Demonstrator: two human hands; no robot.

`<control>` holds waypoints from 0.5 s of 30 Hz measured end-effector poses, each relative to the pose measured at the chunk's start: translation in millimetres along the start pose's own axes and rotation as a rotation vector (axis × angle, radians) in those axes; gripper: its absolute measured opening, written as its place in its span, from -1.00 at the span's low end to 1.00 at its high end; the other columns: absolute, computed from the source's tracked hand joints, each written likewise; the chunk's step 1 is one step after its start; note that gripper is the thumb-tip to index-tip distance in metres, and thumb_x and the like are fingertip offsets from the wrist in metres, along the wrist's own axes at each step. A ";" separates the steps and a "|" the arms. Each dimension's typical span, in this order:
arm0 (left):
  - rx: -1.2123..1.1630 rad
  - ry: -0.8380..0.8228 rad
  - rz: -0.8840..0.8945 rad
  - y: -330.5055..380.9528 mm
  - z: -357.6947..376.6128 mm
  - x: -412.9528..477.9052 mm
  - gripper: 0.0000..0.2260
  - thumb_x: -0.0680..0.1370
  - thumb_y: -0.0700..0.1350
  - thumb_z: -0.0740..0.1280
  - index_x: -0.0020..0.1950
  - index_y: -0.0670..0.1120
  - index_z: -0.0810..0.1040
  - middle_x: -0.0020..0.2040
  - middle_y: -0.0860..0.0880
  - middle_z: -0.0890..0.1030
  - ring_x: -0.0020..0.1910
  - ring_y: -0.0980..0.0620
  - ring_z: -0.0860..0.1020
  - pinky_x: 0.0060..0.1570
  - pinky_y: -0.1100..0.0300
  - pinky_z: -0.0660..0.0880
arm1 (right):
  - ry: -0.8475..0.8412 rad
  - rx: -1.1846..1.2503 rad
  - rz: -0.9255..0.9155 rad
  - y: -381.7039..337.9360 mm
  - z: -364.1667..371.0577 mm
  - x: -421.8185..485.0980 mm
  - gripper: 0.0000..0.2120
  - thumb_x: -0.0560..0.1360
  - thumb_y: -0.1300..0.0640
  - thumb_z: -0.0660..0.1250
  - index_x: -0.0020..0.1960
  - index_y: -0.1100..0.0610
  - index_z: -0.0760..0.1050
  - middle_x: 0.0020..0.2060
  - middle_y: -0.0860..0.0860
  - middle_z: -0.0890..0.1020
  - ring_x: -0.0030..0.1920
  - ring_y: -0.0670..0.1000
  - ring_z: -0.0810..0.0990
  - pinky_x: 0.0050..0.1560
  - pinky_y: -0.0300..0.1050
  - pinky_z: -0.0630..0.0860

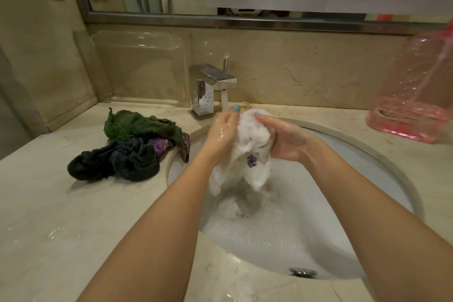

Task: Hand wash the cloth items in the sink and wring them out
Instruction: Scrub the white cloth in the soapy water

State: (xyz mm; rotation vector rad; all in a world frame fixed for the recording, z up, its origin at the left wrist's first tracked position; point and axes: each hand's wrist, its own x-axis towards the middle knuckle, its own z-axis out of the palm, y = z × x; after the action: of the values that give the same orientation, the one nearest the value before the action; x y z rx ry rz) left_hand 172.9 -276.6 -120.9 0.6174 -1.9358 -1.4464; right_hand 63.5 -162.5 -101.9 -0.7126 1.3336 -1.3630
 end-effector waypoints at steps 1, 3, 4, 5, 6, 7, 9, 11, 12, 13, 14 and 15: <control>0.017 -0.023 0.016 -0.7 0.3 0.1 -0.61 0.66 0.15 0.09 -0.10 -0.14 0.44 -0.22 -0.12 0.43 -0.23 -0.01 0.39 -0.18 0.12 0.33 | -0.016 0.029 -0.012 -1.2 -2.1 -2.1 -0.60 0.50 -0.06 0.27 0.22 0.16 0.51 0.01 0.11 0.66 -0.03 0.05 0.66 -0.02 -0.07 0.61; 0.022 -0.056 0.034 -2.4 -1.4 0.9 -0.58 0.64 0.20 0.10 -0.06 -0.12 0.49 -0.19 -0.12 0.47 -0.20 -0.02 0.41 -0.13 0.10 0.33 | 0.033 0.057 -0.015 -3.2 -5.2 -2.1 -0.66 0.55 -0.02 0.26 0.21 0.17 0.52 0.01 0.12 0.67 -0.04 0.03 0.67 -0.07 -0.10 0.63; 0.021 -0.081 0.024 -2.5 -3.1 0.8 -0.56 0.62 0.25 0.09 -0.04 -0.10 0.50 -0.17 -0.10 0.48 -0.19 -0.01 0.42 -0.11 0.09 0.33 | 0.065 0.079 -0.023 -4.8 -5.6 -2.7 -0.70 0.57 0.00 0.26 0.17 0.18 0.54 -0.01 0.13 0.67 -0.08 0.02 0.68 -0.12 -0.13 0.64; 0.041 -0.118 0.006 -3.0 -5.2 0.4 -0.52 0.60 0.30 0.08 -0.04 -0.09 0.51 -0.15 -0.08 0.48 -0.17 0.00 0.42 -0.09 0.09 0.32 | 0.107 0.104 -0.044 -6.3 -7.1 -1.9 -0.75 0.58 0.03 0.26 0.12 0.18 0.55 -0.04 0.13 0.67 -0.11 0.02 0.68 -0.15 -0.14 0.64; 0.084 -0.164 -0.016 -2.9 -7.1 -0.7 -0.47 0.57 0.35 0.06 -0.05 -0.10 0.52 -0.14 -0.07 0.49 -0.16 0.01 0.43 -0.07 0.10 0.32 | 0.131 0.128 -0.081 -8.0 -7.4 -1.7 -0.79 0.60 0.05 0.26 0.06 0.17 0.55 -0.07 0.13 0.66 -0.13 0.02 0.68 -0.17 -0.16 0.64; 0.132 -0.216 -0.049 -3.2 -9.0 -1.3 -0.42 0.55 0.38 0.07 -0.08 -0.12 0.53 -0.14 -0.06 0.50 -0.15 0.01 0.44 -0.06 0.11 0.31 | 0.149 0.144 -0.124 -9.9 -7.6 -1.1 -0.81 0.61 0.06 0.24 0.02 0.17 0.54 -0.10 0.13 0.65 -0.14 0.03 0.66 -0.18 -0.16 0.63; 0.192 -0.316 -0.150 -1.5 -11.8 -3.2 -0.45 0.53 0.38 0.11 -0.11 -0.11 0.54 -0.12 -0.01 0.52 -0.11 0.04 0.47 -0.06 0.16 0.32 | 0.176 0.216 -0.212 -12.1 -9.5 -0.2 -0.81 0.62 0.10 0.21 -0.08 0.17 0.50 -0.24 0.11 0.63 -0.22 0.03 0.63 -0.28 -0.19 0.59; 0.192 -0.431 -0.250 -3.2 -14.6 -4.8 -0.53 0.52 0.33 0.19 0.12 -0.01 0.60 0.11 0.14 0.51 0.08 0.12 0.46 0.06 0.18 0.36 | 0.240 0.355 -0.280 -15.4 -13.4 -0.1 -0.78 0.62 0.08 0.21 -0.16 0.15 0.47 -0.38 0.04 0.60 -0.37 -0.03 0.61 -0.40 -0.24 0.54; 0.176 -0.477 -0.293 -4.7 -16.1 -5.5 -0.53 0.51 0.30 0.24 0.23 0.00 0.56 0.19 0.13 0.51 0.13 0.11 0.47 0.12 0.16 0.41 | 0.263 0.432 -0.308 -16.8 -16.5 -0.4 -0.77 0.61 0.04 0.24 -0.16 0.14 0.48 -0.38 0.02 0.59 -0.38 -0.05 0.60 -0.39 -0.24 0.54; 0.162 -0.523 -0.337 -6.3 -17.0 -6.0 -0.52 0.50 0.26 0.30 0.27 -0.03 0.53 0.19 0.08 0.55 0.09 0.08 0.53 0.12 0.14 0.48 | 0.279 0.500 -0.329 -18.5 -19.2 -1.3 -0.76 0.59 0.01 0.27 -0.16 0.14 0.50 -0.36 0.02 0.60 -0.36 -0.05 0.61 -0.35 -0.22 0.56; 0.163 -0.570 -0.371 -7.3 -16.6 -6.9 -0.54 0.50 0.20 0.35 0.27 -0.06 0.52 0.11 0.03 0.58 0.00 0.07 0.57 0.08 0.15 0.52 | 0.286 0.557 -0.349 -20.1 -21.5 -2.3 -0.73 0.58 -0.02 0.28 -0.17 0.15 0.53 -0.32 0.02 0.61 -0.33 -0.03 0.62 -0.30 -0.19 0.57; 0.164 -0.604 -0.387 -8.0 -15.8 -7.6 -0.58 0.51 0.14 0.37 0.24 -0.09 0.53 0.05 -0.01 0.59 -0.06 0.06 0.58 0.05 0.17 0.52 | 0.296 0.603 -0.371 -21.4 -24.2 -3.2 -0.70 0.57 -0.04 0.28 -0.20 0.15 0.56 -0.30 0.03 0.61 -0.30 -0.01 0.63 -0.25 -0.16 0.58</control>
State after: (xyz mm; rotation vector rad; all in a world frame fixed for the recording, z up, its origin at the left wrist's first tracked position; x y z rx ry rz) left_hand 189.5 -284.1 -127.1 0.7159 -2.5209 -1.8848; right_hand 36.2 -155.5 -85.7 -0.3566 0.9433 -2.1098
